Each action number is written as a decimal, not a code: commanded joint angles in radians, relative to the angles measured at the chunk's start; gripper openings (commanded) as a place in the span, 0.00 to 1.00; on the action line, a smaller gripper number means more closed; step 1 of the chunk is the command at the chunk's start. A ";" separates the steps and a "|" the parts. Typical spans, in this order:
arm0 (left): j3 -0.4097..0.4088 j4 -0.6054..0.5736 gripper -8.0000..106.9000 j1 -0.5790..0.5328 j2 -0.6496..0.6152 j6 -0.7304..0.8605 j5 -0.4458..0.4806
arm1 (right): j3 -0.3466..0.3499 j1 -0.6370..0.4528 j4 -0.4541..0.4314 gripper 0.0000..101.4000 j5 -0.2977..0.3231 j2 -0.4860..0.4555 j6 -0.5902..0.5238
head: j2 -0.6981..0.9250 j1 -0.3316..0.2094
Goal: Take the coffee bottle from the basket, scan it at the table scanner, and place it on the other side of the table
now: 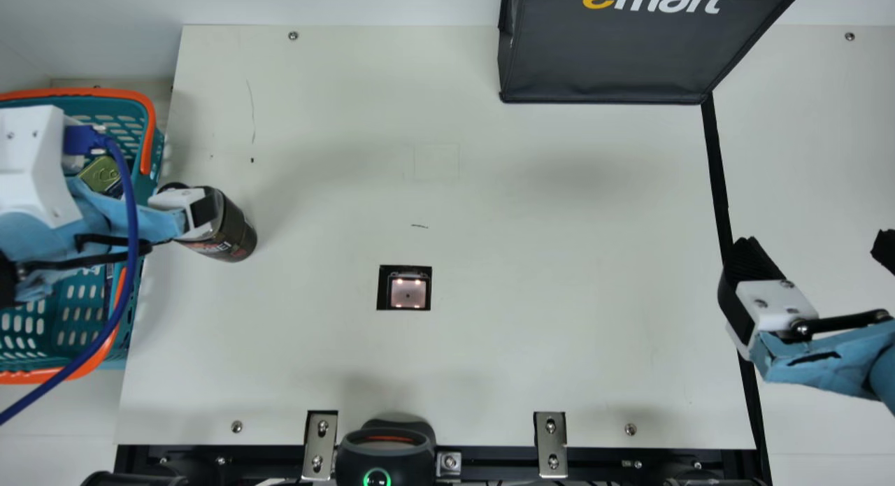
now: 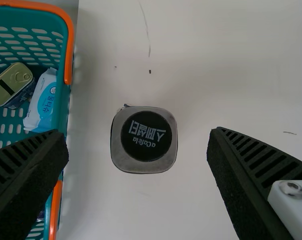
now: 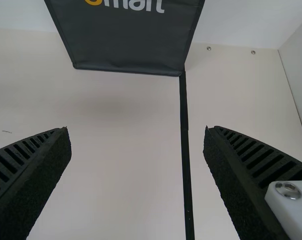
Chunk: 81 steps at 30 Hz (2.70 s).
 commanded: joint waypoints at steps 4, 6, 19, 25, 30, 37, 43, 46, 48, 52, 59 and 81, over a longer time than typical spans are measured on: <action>0.042 0.008 0.85 -0.007 0.010 0.005 -0.053 | 0.000 0.000 0.000 0.94 0.000 0.000 0.000 | 0.000 -0.029; 0.059 0.009 0.85 -0.009 0.013 0.008 -0.074 | 0.000 0.000 0.000 0.94 0.000 0.000 0.000 | 0.000 -0.029; 0.141 0.002 0.79 -0.018 0.037 0.020 -0.218 | 0.000 0.000 0.000 0.94 0.000 0.000 0.000 | 0.000 -0.029; 0.157 0.006 0.45 -0.024 0.042 0.008 -0.246 | 0.000 0.000 0.000 0.94 0.000 0.000 0.000 | 0.000 -0.029; 0.146 0.021 0.16 -0.040 0.033 -0.027 -0.243 | 0.000 0.000 0.000 0.94 0.000 0.000 0.000 | 0.000 -0.029; 0.087 0.050 0.00 -0.115 0.009 -0.122 -0.173 | 0.000 0.000 0.000 0.94 0.000 0.000 0.000 | 0.000 -0.029; 0.029 0.096 0.00 -0.224 0.003 -0.252 -0.087 | 0.000 0.000 0.000 0.94 0.000 0.000 0.000 | 0.000 -0.029; 0.002 0.131 0.00 -0.291 0.006 -0.332 -0.048 | 0.000 0.000 0.000 0.94 0.000 0.000 0.000 | 0.000 -0.029; -0.014 0.154 0.00 -0.336 0.010 -0.385 -0.025 | 0.000 0.000 0.000 0.94 0.000 0.000 0.000 | 0.000 -0.029; -0.042 0.205 0.00 -0.435 0.022 -0.500 0.013 | 0.000 0.000 0.000 0.94 0.000 0.000 0.000 | 0.000 -0.029; -0.082 0.291 0.00 -0.610 0.057 -0.692 0.063 | 0.000 0.000 0.000 0.94 0.000 0.000 0.000 | 0.000 -0.029; -0.129 0.427 0.00 -1.005 0.169 -1.086 0.155 | 0.000 0.000 0.000 0.94 0.000 0.000 0.000 | 0.000 -0.029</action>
